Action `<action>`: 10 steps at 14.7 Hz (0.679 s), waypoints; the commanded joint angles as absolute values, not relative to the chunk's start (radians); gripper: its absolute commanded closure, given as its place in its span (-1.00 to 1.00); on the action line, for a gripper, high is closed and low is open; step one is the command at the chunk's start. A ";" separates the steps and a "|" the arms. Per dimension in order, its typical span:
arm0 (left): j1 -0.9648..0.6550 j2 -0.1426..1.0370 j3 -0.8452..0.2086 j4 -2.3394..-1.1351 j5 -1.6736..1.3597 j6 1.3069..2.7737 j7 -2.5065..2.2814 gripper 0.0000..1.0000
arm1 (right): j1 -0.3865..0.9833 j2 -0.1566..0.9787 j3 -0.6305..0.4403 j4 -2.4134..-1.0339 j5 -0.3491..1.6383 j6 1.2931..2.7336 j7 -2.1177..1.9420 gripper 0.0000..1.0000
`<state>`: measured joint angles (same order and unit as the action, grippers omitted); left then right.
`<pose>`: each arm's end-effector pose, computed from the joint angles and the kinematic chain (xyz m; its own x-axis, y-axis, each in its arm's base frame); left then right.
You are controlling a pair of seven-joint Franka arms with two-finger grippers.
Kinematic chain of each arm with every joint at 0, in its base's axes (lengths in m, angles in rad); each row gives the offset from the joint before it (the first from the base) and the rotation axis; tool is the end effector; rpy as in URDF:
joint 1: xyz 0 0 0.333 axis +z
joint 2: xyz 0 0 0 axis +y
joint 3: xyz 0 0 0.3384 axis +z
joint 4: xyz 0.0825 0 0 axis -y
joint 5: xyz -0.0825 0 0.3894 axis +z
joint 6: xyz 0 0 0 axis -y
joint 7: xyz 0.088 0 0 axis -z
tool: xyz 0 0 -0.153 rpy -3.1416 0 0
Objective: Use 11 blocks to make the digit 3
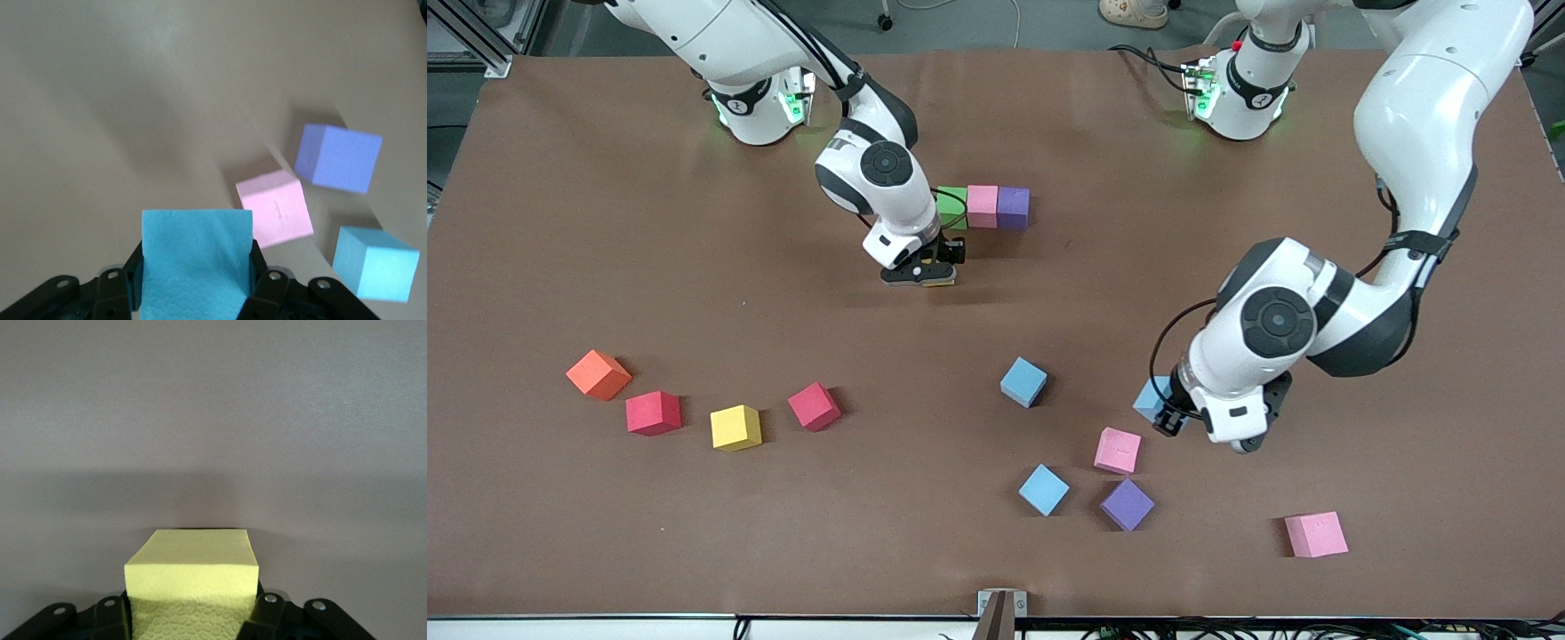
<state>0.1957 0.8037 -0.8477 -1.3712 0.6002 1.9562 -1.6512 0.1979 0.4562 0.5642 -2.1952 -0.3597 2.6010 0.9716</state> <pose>0.6903 -0.2818 0.3158 0.5754 0.8178 -0.0118 0.8172 -0.5743 0.0490 0.4074 0.4014 0.1785 0.9989 0.0463 -0.0024 0.0460 -0.9966 -0.0687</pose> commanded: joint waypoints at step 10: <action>0.124 0.778 -0.882 -1.382 0.624 1.944 -1.658 0.82 | 0.238 0.410 0.563 -2.250 -0.284 2.605 0.976 0.98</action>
